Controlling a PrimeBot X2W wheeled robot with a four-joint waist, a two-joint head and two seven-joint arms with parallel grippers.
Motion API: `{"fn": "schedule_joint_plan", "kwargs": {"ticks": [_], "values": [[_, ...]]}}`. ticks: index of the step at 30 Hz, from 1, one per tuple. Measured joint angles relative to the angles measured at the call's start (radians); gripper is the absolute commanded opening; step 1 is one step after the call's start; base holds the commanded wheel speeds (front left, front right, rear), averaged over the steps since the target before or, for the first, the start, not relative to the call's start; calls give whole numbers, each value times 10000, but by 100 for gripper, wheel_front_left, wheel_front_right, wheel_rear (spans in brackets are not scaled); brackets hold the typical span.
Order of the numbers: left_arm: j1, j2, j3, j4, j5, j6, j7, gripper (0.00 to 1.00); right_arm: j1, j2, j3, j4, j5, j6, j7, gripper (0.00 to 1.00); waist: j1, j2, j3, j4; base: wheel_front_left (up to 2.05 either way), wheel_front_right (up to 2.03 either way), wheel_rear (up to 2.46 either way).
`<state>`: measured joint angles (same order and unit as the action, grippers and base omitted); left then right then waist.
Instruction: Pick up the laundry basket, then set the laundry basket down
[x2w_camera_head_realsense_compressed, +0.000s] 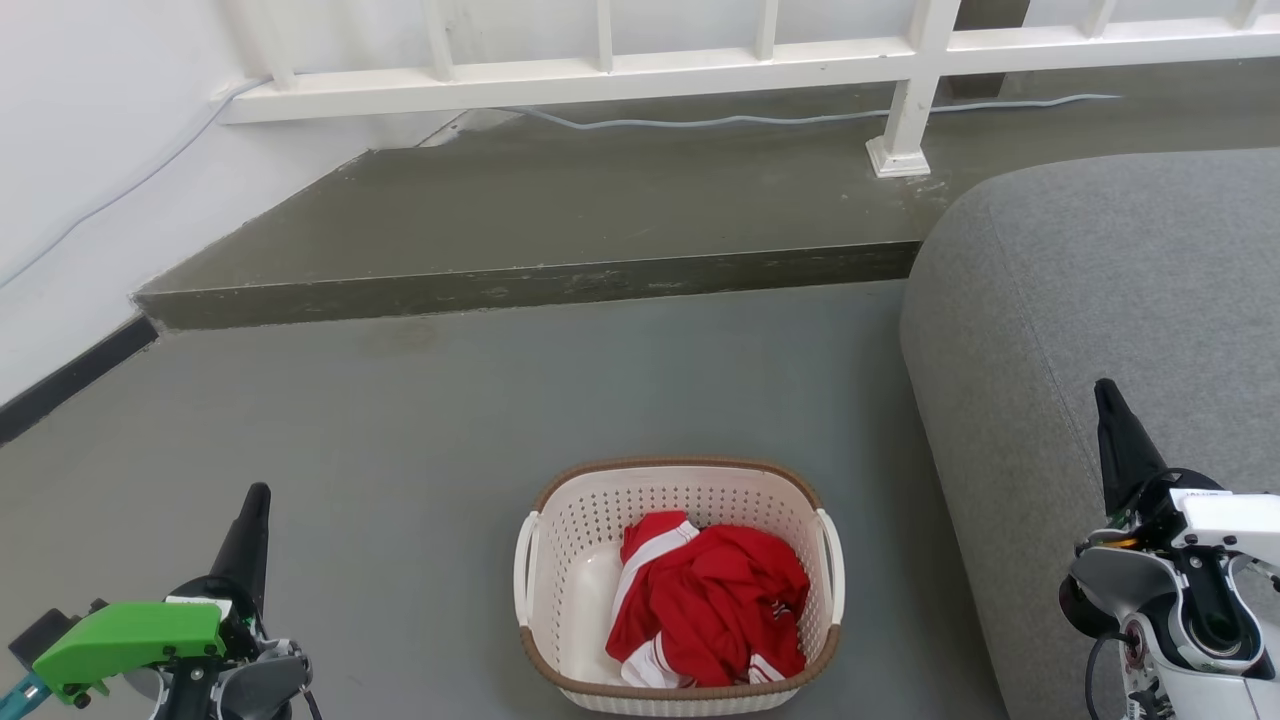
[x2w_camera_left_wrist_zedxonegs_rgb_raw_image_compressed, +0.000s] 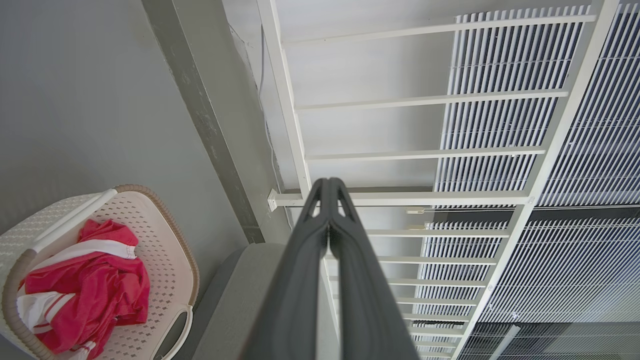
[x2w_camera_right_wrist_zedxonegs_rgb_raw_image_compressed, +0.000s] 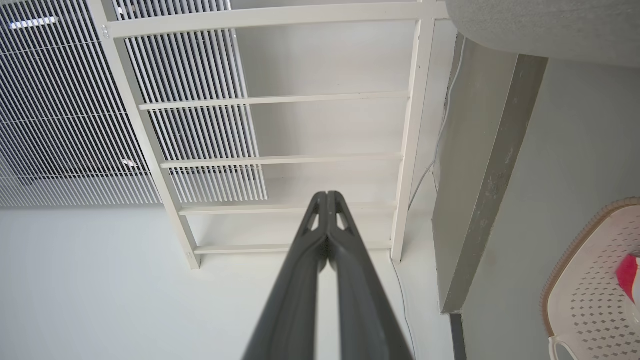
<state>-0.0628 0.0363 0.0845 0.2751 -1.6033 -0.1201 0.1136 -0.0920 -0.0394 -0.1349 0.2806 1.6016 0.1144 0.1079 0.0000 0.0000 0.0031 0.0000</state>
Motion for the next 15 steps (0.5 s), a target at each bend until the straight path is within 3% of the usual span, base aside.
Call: {"fn": "schedule_joint_plan", "kwargs": {"ticks": [15], "values": [[0,0,0,0,0,0,0,0,0,0,0,0,0,0,0,0,0,0,0,0,0,0,0]]}}
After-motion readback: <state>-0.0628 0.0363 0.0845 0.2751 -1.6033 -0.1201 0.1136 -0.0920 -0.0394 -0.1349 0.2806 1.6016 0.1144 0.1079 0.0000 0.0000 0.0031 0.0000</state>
